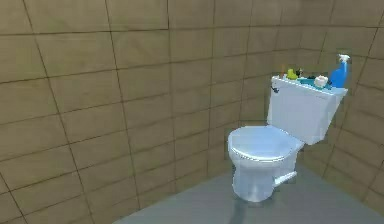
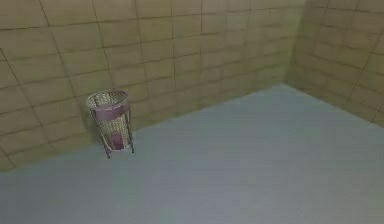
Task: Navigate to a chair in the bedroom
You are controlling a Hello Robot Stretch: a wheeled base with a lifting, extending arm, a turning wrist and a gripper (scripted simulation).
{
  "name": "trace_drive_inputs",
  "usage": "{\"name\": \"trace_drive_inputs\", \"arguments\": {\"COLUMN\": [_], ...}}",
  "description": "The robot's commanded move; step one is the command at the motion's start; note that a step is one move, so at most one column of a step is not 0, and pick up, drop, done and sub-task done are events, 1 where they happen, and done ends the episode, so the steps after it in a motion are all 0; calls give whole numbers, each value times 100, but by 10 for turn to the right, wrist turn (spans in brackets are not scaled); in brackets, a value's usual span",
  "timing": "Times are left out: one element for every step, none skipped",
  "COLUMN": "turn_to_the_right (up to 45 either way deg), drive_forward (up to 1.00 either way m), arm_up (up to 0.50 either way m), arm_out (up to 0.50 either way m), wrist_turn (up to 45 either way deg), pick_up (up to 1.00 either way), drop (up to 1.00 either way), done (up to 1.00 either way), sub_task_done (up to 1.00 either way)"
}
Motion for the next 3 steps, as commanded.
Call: {"name": "trace_drive_inputs", "arguments": {"turn_to_the_right": [450, 450, 450], "drive_forward": [0, 0, 0], "arm_up": [0, 0, 0], "arm_out": [0, 0, 0], "wrist_turn": [0, 0, 0], "pick_up": [0, 0, 0], "drop": [0, 0, 0], "done": [0, 0, 0], "sub_task_done": [0, 0, 0]}}
